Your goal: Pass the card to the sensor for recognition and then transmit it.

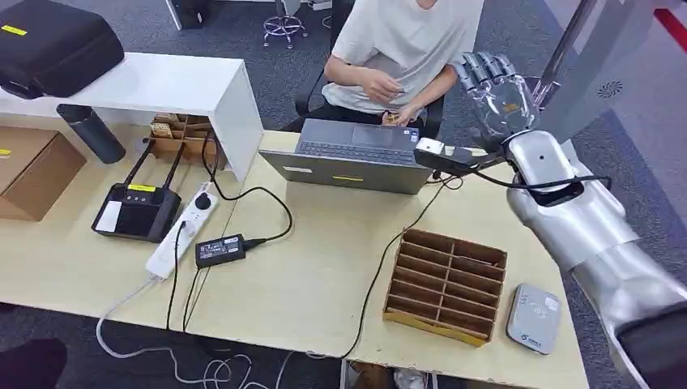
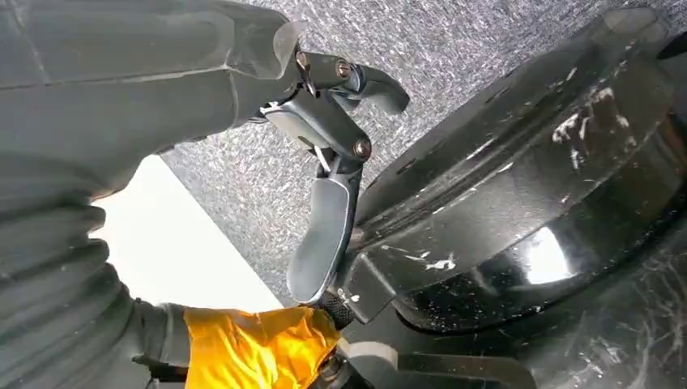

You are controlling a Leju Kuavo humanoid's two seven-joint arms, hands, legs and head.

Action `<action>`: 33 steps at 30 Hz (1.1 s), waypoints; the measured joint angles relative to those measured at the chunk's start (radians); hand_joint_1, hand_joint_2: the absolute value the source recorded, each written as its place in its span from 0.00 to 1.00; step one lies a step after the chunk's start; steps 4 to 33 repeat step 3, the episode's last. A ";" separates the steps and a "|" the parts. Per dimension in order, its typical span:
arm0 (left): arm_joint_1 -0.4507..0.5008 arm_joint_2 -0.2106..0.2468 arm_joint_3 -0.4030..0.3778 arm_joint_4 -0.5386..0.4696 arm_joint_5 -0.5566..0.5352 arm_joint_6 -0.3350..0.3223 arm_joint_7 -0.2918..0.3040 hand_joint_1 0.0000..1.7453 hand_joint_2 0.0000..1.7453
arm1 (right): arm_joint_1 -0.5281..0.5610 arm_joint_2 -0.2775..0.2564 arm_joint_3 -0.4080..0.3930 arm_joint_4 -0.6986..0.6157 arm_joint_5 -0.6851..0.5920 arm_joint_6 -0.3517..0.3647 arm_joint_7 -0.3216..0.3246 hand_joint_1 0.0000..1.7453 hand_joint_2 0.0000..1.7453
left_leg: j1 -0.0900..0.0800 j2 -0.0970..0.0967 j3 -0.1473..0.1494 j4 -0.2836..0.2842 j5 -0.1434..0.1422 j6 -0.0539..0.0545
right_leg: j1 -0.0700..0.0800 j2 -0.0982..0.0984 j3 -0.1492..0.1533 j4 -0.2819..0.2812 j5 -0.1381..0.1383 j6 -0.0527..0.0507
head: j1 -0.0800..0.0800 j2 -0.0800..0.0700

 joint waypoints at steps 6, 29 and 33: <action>0.001 0.000 0.002 0.000 0.000 0.004 0.001 0.00 1.00 | -0.008 -0.014 -0.002 0.007 0.005 0.000 0.016 0.00 1.00 | 0.000 0.000 0.000 0.000 0.000 0.000 | 0.000 0.000 -0.001 0.000 0.000 0.000 | 0.000 0.000; 0.001 0.000 0.002 0.000 0.000 0.004 0.001 0.00 1.00 | -0.008 -0.014 -0.002 0.007 0.005 0.000 0.016 0.00 1.00 | 0.000 0.000 0.000 0.000 0.000 0.000 | 0.000 0.000 -0.001 0.000 0.000 0.000 | 0.000 0.000; 0.001 0.000 0.002 0.000 0.000 0.004 0.001 0.00 1.00 | -0.008 -0.014 -0.002 0.007 0.005 0.000 0.016 0.00 1.00 | 0.000 0.000 0.000 0.000 0.000 0.000 | 0.000 0.000 -0.001 0.000 0.000 0.000 | 0.000 0.000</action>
